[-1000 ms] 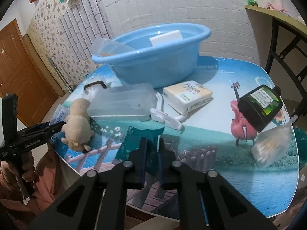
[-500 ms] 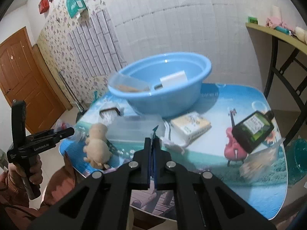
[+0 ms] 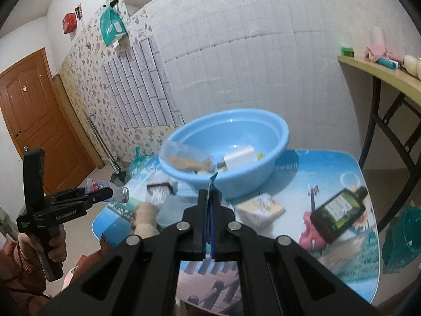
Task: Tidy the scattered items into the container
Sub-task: 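Carry the plastic bottle and teal packet into the blue basin and release both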
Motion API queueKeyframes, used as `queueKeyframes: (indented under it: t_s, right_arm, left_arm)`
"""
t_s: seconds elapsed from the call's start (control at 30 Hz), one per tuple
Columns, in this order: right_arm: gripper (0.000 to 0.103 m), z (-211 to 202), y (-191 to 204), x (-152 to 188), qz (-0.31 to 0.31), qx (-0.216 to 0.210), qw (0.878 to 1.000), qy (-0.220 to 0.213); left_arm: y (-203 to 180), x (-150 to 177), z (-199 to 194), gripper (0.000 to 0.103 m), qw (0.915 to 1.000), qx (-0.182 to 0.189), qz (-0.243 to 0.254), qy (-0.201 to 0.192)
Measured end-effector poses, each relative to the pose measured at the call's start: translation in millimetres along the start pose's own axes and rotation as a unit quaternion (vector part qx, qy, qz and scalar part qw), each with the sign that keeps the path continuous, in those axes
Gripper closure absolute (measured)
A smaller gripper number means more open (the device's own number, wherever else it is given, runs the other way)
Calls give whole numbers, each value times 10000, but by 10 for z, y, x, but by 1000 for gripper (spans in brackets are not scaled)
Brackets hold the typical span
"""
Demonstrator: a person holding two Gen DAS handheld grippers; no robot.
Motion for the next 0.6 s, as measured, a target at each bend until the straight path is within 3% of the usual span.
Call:
queueKeyframes:
  t_s: [0.3,0.6]
  right_arm:
    - [101,82,45,-336,-113,-113,9994,-305]
    - [101,356,-92,-488,-54,-87,9996,-255]
  left_arm:
    - [-199,-428,100,64,9993,163,201,-278]
    - [-446,-694,424,64,9983,289,446,-240]
Point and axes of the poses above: each gripper's, at about its wrist camera, not at the fingertips, and z roughly the way its jaws point, y to its left, x to its underside, the point moved 4 cm from there along z, roughly the way its jaws point, and after that the axes turned 7 degrees about z, right-handed, at the moved point
